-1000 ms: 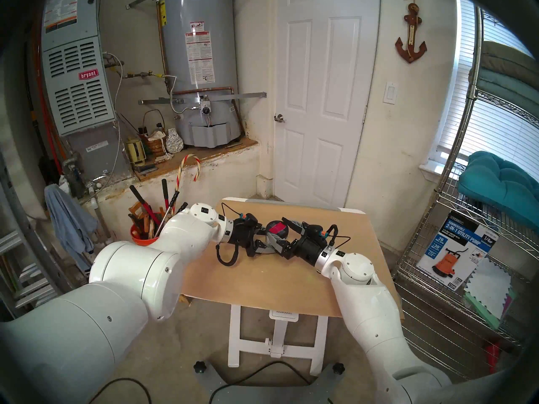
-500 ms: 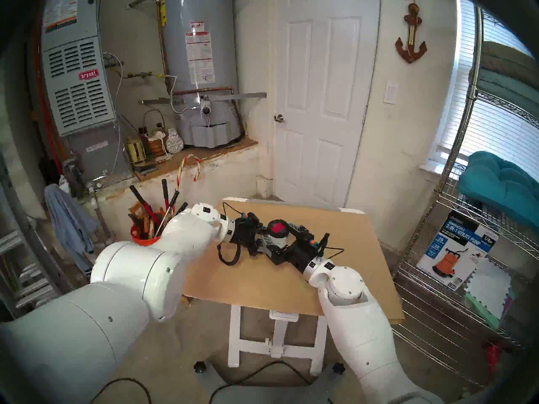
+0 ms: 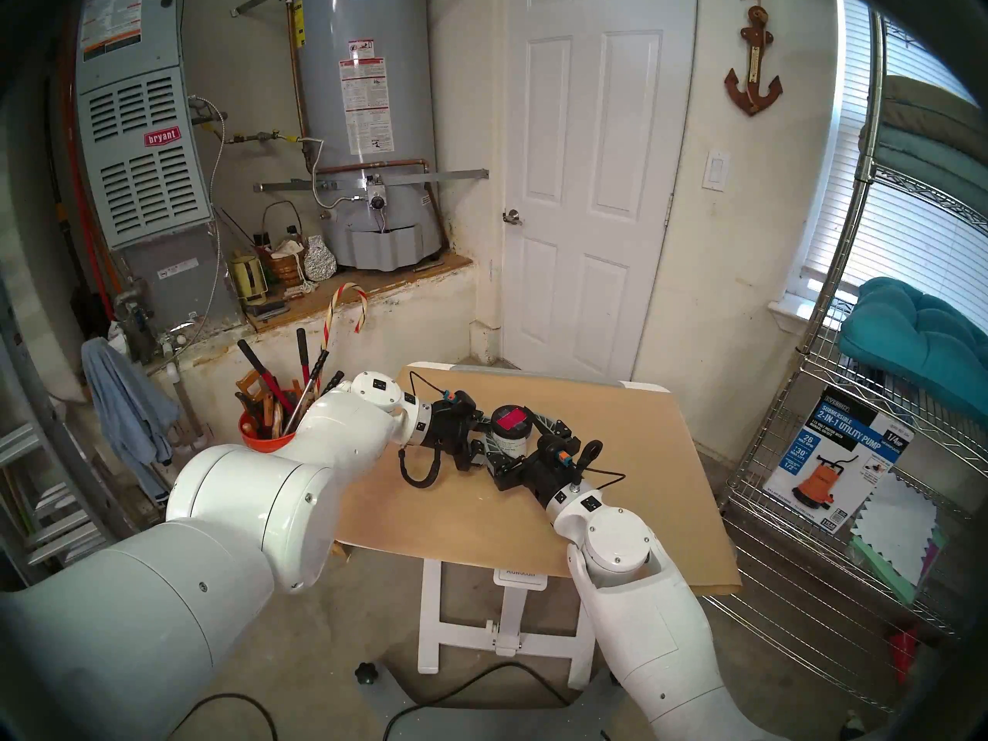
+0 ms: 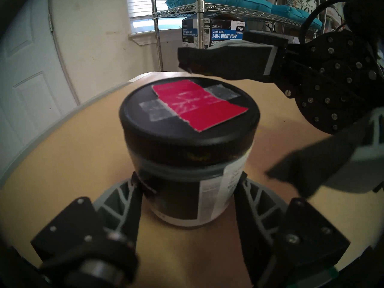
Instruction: Open paint jar
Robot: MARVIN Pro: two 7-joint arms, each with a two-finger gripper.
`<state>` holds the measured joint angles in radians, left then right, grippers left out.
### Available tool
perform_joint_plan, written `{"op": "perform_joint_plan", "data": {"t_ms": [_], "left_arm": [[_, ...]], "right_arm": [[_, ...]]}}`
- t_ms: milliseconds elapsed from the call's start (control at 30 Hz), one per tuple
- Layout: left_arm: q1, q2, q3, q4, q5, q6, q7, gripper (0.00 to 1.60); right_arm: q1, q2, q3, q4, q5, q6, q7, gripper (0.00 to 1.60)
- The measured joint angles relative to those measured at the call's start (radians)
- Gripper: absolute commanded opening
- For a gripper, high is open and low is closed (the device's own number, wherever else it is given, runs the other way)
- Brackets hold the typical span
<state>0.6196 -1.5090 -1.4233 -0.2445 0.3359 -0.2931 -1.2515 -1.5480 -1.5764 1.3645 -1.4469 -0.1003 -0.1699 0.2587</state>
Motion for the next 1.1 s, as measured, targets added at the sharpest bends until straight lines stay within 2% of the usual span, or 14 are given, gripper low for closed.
{"op": "perform_joint_plan", "data": {"t_ms": [367, 733, 1100], "left_arm": [[0.019, 0.004, -0.002, -0.038, 0.002, 0.021, -0.018, 0.00], [0.038, 0.008, -0.004, -0.074, 0.003, 0.040, -0.024, 0.00], [0.054, 0.013, -0.008, -0.106, 0.004, 0.055, -0.031, 0.00]], "right_arm": [[0.008, -0.004, -0.012, 0.007, 0.015, 0.019, -0.056, 1.60], [0.017, -0.007, -0.012, 0.016, 0.046, 0.074, -0.029, 1.60], [0.044, -0.010, -0.012, 0.050, 0.049, 0.076, -0.019, 1.60]]}}
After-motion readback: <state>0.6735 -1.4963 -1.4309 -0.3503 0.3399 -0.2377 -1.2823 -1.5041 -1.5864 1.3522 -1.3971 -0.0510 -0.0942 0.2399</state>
